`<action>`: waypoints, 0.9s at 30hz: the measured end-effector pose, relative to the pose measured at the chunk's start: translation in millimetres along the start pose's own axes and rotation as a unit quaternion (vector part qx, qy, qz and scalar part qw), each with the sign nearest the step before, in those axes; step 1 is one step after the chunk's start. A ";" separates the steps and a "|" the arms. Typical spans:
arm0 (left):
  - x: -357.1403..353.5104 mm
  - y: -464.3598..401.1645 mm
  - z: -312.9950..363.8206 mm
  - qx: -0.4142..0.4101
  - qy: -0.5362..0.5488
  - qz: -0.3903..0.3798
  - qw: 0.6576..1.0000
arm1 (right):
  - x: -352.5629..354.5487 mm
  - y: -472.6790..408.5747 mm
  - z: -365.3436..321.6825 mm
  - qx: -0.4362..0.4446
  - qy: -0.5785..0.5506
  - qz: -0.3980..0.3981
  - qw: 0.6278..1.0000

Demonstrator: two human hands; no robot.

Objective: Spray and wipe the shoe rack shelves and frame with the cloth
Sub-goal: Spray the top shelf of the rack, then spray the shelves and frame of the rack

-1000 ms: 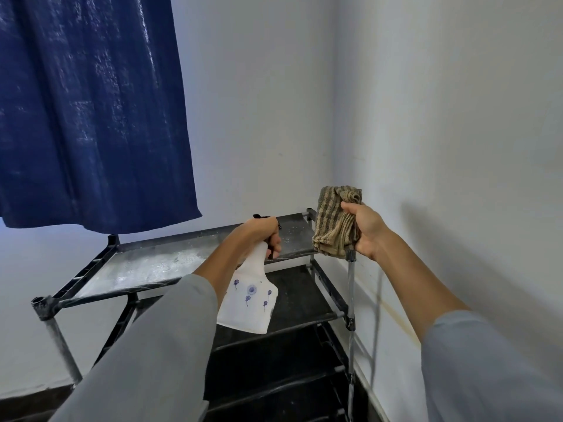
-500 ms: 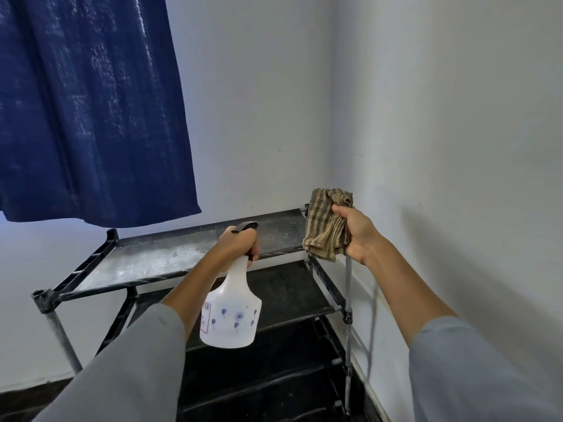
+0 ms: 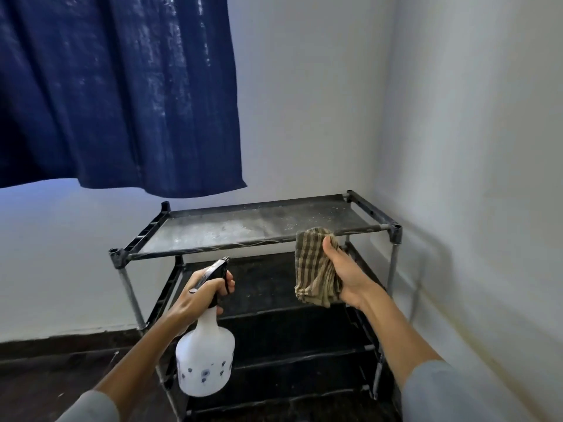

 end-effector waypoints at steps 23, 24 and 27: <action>100.0 31.6 -130.5 0.178 0.065 0.198 0.962 | -44.9 -66.5 121.7 -0.137 0.075 0.047 0.987; 100.9 30.6 -129.5 0.183 0.057 0.209 0.959 | -44.5 -67.3 121.1 -0.138 0.077 0.047 0.986; 103.5 26.8 -125.4 0.201 0.016 0.240 0.950 | -42.0 -69.3 118.1 -0.134 0.077 0.046 0.987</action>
Point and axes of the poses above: each hand's wrist, its own y-axis away from the middle knuckle, its own x-axis out of the back of the hand, z = x × y, the point moved 8 cm from there along -y, towards the middle knuckle, and after that the axes turned 15 degrees about -z, right-handed, at the moved point
